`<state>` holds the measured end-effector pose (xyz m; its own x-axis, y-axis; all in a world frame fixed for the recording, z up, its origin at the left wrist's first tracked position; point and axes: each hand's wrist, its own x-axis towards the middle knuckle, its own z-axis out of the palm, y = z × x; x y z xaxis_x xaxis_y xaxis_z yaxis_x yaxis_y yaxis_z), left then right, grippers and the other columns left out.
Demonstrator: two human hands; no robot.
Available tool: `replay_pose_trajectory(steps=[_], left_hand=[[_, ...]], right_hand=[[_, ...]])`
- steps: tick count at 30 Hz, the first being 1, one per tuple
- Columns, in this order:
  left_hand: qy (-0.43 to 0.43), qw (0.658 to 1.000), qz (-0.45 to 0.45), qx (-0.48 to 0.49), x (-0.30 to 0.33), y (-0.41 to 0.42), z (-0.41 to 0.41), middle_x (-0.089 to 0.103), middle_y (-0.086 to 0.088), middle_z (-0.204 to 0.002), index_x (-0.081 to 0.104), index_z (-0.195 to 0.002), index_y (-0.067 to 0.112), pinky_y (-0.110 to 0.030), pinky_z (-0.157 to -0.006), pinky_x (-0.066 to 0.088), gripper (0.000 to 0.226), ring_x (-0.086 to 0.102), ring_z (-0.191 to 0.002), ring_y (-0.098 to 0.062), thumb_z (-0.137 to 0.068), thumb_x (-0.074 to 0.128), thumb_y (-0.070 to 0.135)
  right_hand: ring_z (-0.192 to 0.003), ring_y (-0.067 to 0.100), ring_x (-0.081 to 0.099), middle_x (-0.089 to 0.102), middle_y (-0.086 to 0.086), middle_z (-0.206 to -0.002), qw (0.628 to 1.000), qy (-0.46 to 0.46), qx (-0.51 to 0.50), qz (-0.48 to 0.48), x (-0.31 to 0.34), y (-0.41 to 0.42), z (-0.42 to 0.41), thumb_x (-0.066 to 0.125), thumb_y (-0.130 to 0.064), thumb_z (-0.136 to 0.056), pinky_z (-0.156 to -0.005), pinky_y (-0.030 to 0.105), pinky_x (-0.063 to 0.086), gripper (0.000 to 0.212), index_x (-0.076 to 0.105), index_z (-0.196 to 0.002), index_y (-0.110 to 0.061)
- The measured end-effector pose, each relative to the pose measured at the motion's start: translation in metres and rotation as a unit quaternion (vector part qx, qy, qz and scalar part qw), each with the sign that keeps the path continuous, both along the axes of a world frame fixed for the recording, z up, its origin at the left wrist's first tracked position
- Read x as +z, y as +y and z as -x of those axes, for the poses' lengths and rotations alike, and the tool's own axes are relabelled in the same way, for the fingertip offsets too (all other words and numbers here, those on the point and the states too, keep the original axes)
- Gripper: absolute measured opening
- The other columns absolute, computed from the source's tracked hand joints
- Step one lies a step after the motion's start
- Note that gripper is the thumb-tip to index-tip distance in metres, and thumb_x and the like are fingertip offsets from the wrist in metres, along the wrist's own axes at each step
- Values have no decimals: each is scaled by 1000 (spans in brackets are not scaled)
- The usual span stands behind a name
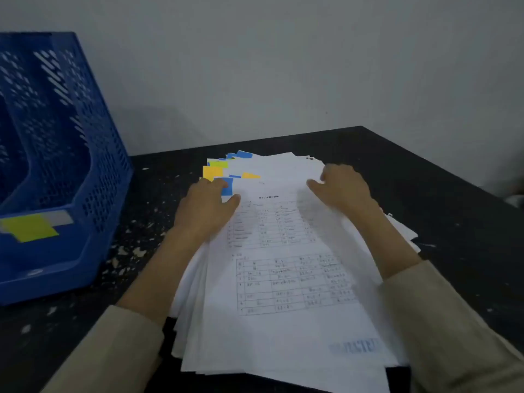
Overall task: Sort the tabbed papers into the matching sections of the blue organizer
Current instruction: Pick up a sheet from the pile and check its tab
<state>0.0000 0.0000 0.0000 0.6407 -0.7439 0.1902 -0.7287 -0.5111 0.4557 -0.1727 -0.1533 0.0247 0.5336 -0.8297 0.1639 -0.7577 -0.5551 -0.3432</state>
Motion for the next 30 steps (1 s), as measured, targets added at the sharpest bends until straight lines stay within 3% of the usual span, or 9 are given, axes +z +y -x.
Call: replay_pose_trajectory(steps=[3,6,10,14,16,18,20,24,30], left_hand=[[29,998,-1,54,-4,-1,0,57,-6,-112,59,-113,13,-31,-76,45,44,55,-95,-20,-87,55,49],[47,995,-25,87,-4,0,1,54,5,-86,55,-106,11,-23,-53,38,47,48,-68,-8,-85,57,53],[78,990,-50,105,1,3,-1,48,3,-97,48,-116,15,-24,-56,36,52,47,-79,-11,-84,59,54],[127,988,-32,83,3,5,0,43,8,-79,45,-88,19,-21,-52,33,30,45,-70,-9,-84,67,39],[159,984,-13,81,5,6,-4,45,6,-74,45,-75,20,-23,-55,37,28,45,-65,-8,-84,68,34],[179,981,2,81,8,6,-9,51,2,-81,50,-79,20,-26,-63,41,23,52,-72,-12,-84,68,34],[191,978,29,78,10,5,-11,55,1,-94,54,-91,18,-28,-70,43,20,56,-85,-16,-85,68,32],[190,976,72,76,11,9,-8,60,-1,-95,59,-94,15,-27,-72,44,20,57,-84,-15,-82,71,26],[122,981,131,76,8,14,-9,56,3,-81,65,-84,11,-17,-60,36,12,49,-74,-7,-81,72,20]], right_hand=[[-79,24,54,59,10,-91,995,76,-34,-55,-1,-3,8,55,-54,-87,-68,31,42,49,50,-77,-6],[-85,23,56,60,10,-104,985,119,-40,-116,3,-2,11,64,-62,-76,-83,35,51,66,53,-107,-5],[-67,16,60,59,7,-90,969,72,-30,-233,13,0,11,81,-46,-65,-74,29,55,61,47,-98,-8],[-56,14,46,46,3,-69,981,37,-11,-192,10,0,6,85,-30,-66,-50,22,37,50,39,-67,-12],[-58,19,49,45,5,-64,990,-13,-23,-137,8,3,2,81,-21,-72,-52,26,39,42,43,-63,-7],[-77,30,62,61,16,-80,994,-67,-41,-72,6,5,-1,73,-12,-79,-68,36,52,20,61,-82,4],[-85,29,65,67,18,-95,991,-118,-49,-33,4,6,-4,65,-8,-85,-76,36,52,19,63,-99,6],[-79,16,55,66,11,-100,983,-177,-49,-3,-3,7,-9,59,-13,-92,-73,24,41,16,61,-106,-5],[-75,17,56,68,11,-94,973,-224,-33,38,-13,3,-12,52,-11,-95,-68,26,42,19,59,-112,-9]])
